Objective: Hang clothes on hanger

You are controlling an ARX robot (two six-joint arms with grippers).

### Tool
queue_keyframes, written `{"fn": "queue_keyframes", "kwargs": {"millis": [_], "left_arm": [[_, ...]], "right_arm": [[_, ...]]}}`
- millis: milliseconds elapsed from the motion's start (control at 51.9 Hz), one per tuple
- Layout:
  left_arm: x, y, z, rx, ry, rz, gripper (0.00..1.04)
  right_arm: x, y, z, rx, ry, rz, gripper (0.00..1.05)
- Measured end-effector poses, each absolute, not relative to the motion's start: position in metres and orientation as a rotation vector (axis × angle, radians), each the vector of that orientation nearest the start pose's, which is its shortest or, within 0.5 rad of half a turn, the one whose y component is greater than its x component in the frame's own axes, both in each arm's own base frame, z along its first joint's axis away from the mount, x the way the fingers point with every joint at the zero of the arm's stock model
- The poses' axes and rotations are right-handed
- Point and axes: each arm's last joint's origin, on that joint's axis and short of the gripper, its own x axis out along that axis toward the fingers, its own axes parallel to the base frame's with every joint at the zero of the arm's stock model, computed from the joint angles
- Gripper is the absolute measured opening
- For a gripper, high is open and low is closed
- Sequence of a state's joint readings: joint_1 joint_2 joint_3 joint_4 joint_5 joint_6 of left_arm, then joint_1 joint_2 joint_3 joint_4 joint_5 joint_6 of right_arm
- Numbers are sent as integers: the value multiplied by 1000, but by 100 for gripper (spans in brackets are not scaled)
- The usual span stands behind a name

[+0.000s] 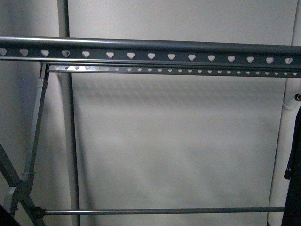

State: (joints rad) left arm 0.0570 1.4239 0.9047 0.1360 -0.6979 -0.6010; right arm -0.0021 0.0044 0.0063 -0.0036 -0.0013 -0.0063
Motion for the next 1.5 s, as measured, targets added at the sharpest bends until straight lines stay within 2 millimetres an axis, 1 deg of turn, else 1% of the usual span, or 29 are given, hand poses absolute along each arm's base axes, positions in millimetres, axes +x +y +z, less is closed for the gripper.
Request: {"fn": "queue_keyframes", "kwargs": {"millis": [135, 193, 251, 347, 386, 424, 463, 482, 598, 636, 655, 713, 733, 752, 829, 848, 867, 887, 983, 1022, 1041, 1080, 1137, 1234, 1253, 1330, 1407, 1427, 1504], "left_arm": [[332, 41, 281, -484, 116, 878, 98], [341, 44, 284, -490, 128, 895, 98], [352, 51, 281, -494, 173, 923, 98], [357, 60, 271, -490, 245, 953, 81], [357, 63, 269, -498, 247, 957, 73], [357, 64, 269, -504, 249, 956, 69], [356, 66, 268, -507, 260, 956, 61], [356, 66, 268, -509, 261, 954, 59], [347, 67, 261, -533, 291, 907, 32], [343, 66, 258, -537, 303, 877, 24], [339, 64, 257, -538, 324, 834, 19], [329, 56, 255, -537, 344, 752, 9], [323, 51, 254, -542, 344, 693, 6], [316, 46, 253, -544, 348, 621, 4], [284, 26, 253, -493, 363, 338, 4], [272, 19, 254, -462, 382, 234, 4], [265, 17, 256, -440, 390, 189, 4], [255, 14, 258, -416, 402, 93, 4], [234, 7, 266, -322, 417, -135, 4], [228, 6, 269, -282, 420, -221, 4], [227, 6, 270, -285, 422, -230, 4], [223, 4, 272, -221, 441, -338, 4], [220, 5, 273, -160, 477, -482, 4], [222, 9, 275, -49, 489, -696, 4], [224, 11, 276, -21, 491, -766, 4], [234, 16, 280, 108, 480, -898, 4], [249, 20, 288, 325, 442, -1023, 4], [251, 21, 289, 347, 443, -1039, 4], [265, 19, 293, 535, 374, -1086, 4]], "right_arm": [[98, 0, 165, -6, 2, -1, 97], [98, 0, 165, -6, 2, -1, 97], [98, 0, 165, -6, 2, -1, 97], [98, 0, 165, -6, 2, -1, 97], [98, 0, 165, -7, 2, -1, 97], [98, 0, 165, -6, 2, -1, 97], [98, 0, 165, -7, 2, -1, 97], [98, 0, 165, -7, 2, -1, 97], [98, 0, 165, -6, 2, -1, 97], [98, 0, 165, -7, 2, -1, 97], [98, 0, 165, -7, 2, -1, 97], [98, 0, 165, -6, 2, -1, 97], [98, 0, 165, -7, 2, -1, 97], [98, 0, 165, -7, 2, -1, 97], [98, 0, 165, -6, 2, -1, 97], [98, 0, 165, -6, 2, -1, 97], [98, 0, 165, -6, 2, -1, 97], [98, 0, 165, -7, 2, -1, 97], [98, 0, 165, -7, 2, -1, 97], [98, 0, 165, -7, 2, -1, 97], [98, 0, 165, -6, 2, -1, 97], [98, 0, 165, -7, 2, -1, 97], [98, 0, 165, -7, 2, -1, 97], [98, 0, 165, -6, 2, -1, 97], [98, 0, 165, -7, 2, -1, 97], [98, 0, 165, -7, 2, -1, 97], [98, 0, 165, -6, 2, -1, 97], [98, 0, 165, -7, 2, -1, 97], [98, 0, 165, -6, 2, -1, 97]]}}
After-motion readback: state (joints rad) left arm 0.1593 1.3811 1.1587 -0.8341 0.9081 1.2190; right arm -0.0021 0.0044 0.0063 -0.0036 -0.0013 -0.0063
